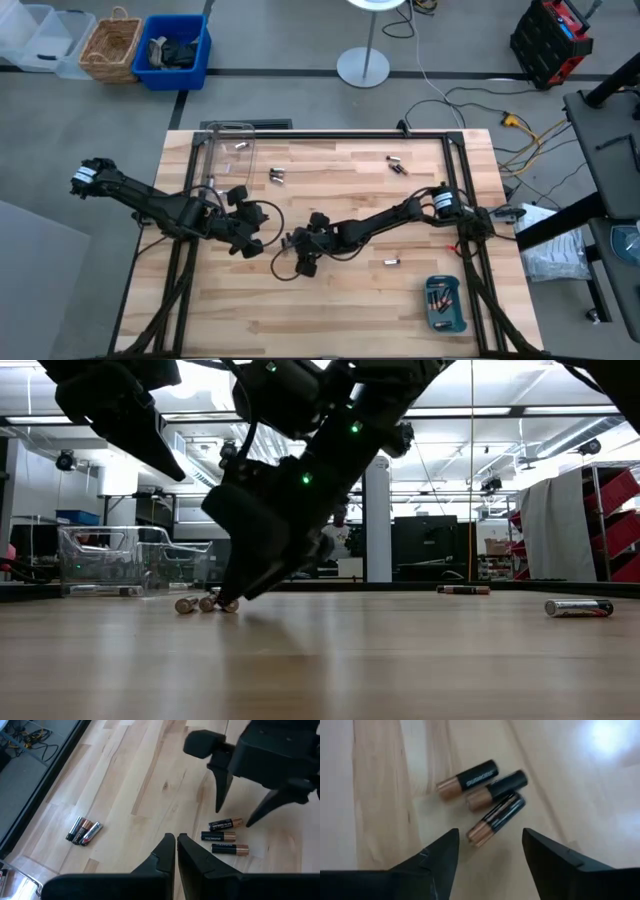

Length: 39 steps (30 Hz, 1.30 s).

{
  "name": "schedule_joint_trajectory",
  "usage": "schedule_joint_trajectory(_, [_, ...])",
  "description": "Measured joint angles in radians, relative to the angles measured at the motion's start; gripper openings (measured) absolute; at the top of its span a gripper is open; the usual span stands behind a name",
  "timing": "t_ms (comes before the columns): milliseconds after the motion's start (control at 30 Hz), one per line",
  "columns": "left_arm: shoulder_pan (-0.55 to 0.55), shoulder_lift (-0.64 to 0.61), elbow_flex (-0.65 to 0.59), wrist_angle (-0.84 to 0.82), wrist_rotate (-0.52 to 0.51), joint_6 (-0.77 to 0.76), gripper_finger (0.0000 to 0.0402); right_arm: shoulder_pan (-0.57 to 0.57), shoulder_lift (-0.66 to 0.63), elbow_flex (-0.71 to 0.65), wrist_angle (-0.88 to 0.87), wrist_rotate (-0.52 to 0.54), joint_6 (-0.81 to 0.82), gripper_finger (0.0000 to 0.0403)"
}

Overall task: Sort batteries
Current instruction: Put the copper and black battery into the blue bin

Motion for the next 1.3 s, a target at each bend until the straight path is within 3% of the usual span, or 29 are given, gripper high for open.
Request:
schedule_joint_trajectory(700, [0.000,0.000,0.000,0.005,0.000,0.000,0.0000,-0.005,0.043,-0.001,0.035,0.006,0.042,0.0206])
schedule_joint_trajectory(1300, [0.000,0.000,0.000,0.004,0.000,0.000,0.0000,-0.012,0.046,0.000,0.031,0.005,0.048,0.0138])
